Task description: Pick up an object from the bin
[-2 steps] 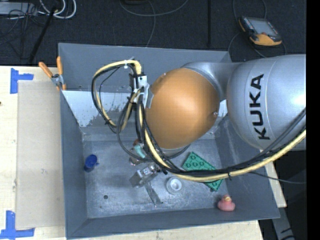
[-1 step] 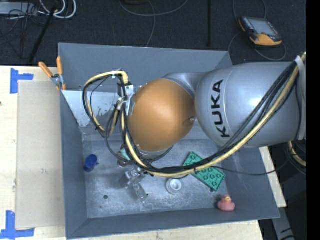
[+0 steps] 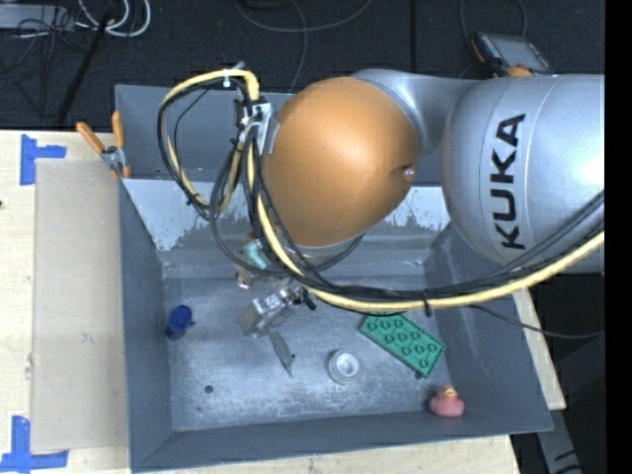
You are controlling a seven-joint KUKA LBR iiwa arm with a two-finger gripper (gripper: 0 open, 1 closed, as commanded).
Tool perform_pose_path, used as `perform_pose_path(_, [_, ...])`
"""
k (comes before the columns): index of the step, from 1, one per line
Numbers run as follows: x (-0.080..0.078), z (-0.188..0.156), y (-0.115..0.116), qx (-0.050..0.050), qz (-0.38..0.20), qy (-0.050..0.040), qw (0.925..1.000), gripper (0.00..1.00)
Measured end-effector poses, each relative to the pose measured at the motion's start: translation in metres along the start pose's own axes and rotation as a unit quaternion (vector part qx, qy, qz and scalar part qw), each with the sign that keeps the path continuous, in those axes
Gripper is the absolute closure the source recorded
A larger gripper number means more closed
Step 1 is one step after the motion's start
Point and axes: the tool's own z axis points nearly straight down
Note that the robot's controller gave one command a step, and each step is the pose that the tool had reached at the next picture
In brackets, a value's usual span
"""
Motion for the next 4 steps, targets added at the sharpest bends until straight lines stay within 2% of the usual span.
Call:
perform_pose_path(1, [-0.008, 0.133, -0.048, -0.007, 0.022, -0.0005, 0.9997, 1.0])
perform_pose_path(2, [-0.008, 0.065, -0.045, -0.001, 0.023, 0.0, 0.9997, 1.0])
perform_pose_path(3, [-0.011, 0.139, -0.053, -0.007, 0.107, 0.0005, 0.9943, 1.0])
perform_pose_path(4, [-0.006, 0.052, -0.043, 0.0, 0.095, 0.0003, 0.9955, 1.0])
